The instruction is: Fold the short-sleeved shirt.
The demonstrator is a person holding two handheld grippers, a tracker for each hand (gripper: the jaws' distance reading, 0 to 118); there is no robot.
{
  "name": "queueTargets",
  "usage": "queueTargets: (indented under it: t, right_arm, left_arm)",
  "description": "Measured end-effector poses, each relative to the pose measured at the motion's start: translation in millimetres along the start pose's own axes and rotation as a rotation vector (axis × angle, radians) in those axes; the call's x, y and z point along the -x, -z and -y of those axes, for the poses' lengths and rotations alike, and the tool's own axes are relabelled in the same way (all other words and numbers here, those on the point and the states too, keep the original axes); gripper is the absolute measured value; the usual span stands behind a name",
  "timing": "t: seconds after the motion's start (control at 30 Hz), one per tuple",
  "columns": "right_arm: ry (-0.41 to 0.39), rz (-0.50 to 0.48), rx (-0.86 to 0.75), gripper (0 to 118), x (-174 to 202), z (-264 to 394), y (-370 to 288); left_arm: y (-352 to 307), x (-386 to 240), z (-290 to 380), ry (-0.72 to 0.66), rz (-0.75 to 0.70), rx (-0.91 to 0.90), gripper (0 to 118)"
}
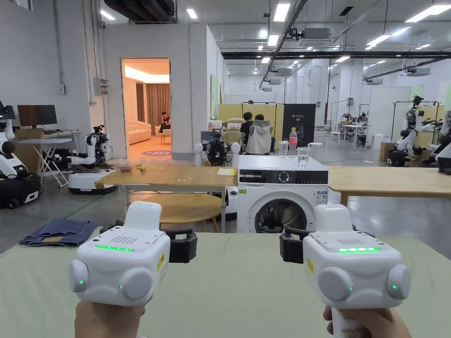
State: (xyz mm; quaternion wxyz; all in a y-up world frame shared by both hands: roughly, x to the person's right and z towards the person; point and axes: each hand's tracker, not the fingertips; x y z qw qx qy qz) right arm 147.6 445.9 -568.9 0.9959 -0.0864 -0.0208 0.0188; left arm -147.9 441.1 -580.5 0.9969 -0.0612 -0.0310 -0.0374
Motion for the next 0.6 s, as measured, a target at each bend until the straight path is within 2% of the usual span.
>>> queueTargets:
  t: [0.07,0.23,0.33,0.47,0.6]
  right_arm:
    - [0.008,0.009,0.006,101,0.2,-0.1,-0.9]
    - [0.064,-0.038,0.012,101,-5.3,-0.9,-4.8]
    - [0.059,-0.013,-0.018,101,-2.4,1.7,-5.0]
    - [0.063,-0.056,-0.035,101,-5.8,1.5,-10.3]
    - [0.057,-0.033,-0.036,101,-3.5,-0.2,-10.1]
  left_arm:
    - [-0.4,-0.8,1.2,0.002,-0.001,-0.001,116]
    - [-1.3,-1.4,3.5,-0.003,0.0,0.003,116]
    - [-1.3,-1.6,4.2,-0.005,-0.004,0.003,116]
    - [-2.0,-1.4,3.1,-0.011,-0.007,0.002,116]
    - [-3.6,-1.8,1.0,-0.01,-0.01,-0.007,116]
